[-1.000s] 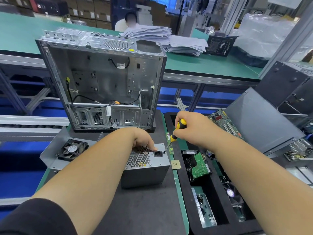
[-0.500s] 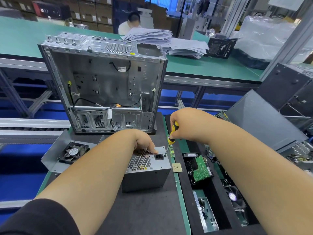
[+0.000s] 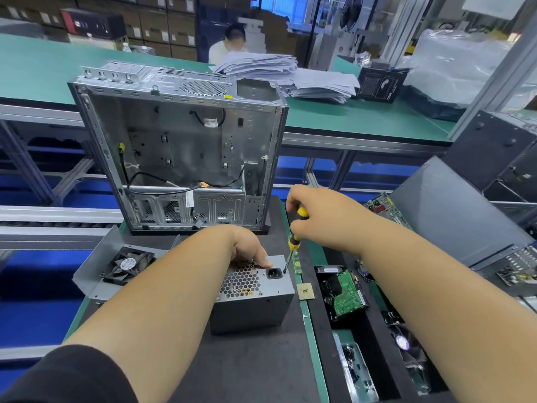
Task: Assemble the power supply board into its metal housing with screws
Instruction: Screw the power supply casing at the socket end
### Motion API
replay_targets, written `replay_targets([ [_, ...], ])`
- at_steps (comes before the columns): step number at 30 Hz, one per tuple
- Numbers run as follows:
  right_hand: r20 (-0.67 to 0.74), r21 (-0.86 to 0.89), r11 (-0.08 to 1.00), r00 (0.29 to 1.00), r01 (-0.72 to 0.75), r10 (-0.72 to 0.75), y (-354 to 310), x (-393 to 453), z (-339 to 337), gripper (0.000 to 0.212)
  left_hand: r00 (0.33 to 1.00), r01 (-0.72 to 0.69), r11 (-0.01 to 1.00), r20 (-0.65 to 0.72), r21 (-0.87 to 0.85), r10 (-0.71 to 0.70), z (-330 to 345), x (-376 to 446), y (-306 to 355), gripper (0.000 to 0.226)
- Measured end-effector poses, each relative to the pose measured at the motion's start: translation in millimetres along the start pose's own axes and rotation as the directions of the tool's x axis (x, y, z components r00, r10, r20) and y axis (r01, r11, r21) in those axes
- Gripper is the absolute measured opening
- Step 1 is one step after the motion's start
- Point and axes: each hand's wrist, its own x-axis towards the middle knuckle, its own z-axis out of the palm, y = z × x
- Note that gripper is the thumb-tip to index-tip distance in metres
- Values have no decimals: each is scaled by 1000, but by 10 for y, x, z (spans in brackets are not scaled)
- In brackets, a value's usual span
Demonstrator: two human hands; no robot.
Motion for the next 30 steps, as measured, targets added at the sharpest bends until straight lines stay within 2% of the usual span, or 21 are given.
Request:
replay_targets([
  [2, -41, -60, 998, 999, 12, -14, -1, -3, 12, 12, 1000, 1, 1000, 5, -1, -1, -1, -16, 6, 48],
  [6, -82, -215, 977, 997, -6, -12, 22, 6, 76, 28, 1000, 8, 1000, 9, -3, -7, 3, -25, 12, 49],
  [8, -79, -209, 978, 997, 4, -21, 31, 2, 97, 30, 1000, 9, 1000, 10, -11, -9, 10, -26, 14, 47],
  [11, -68, -105, 994, 997, 26, -34, 49, -5, 97, 15, 1000, 11, 1000, 18, -27, -11, 14, -24, 13, 43],
  [13, -69, -65, 997, 997, 39, -44, 57, -5, 93, 26, 1000, 10, 1000, 22, -19, -10, 10, -21, 12, 43],
  [15, -84, -80, 996, 996, 35, -42, 55, -1, 87, 31, 1000, 11, 1000, 23, -19, -10, 7, -22, 11, 43],
  [21, -124, -206, 978, 991, 17, -44, 60, 8, 135, 27, 1000, 13, 999, 8, -37, -13, 4, 1, -1, 46],
  [24, -116, -162, 986, 992, 24, -44, 53, -6, 154, 25, 1000, 25, 999, 14, -44, -24, 2, 20, -9, 47],
  [27, -120, -98, 994, 991, 51, -63, 52, -12, 150, 35, 999, 28, 998, 23, -49, -27, -1, 32, -12, 48],
  [30, -156, -148, 987, 985, 56, -79, 58, -8, 158, 32, 999, 34, 998, 12, -53, -33, -7, 28, -10, 49],
])
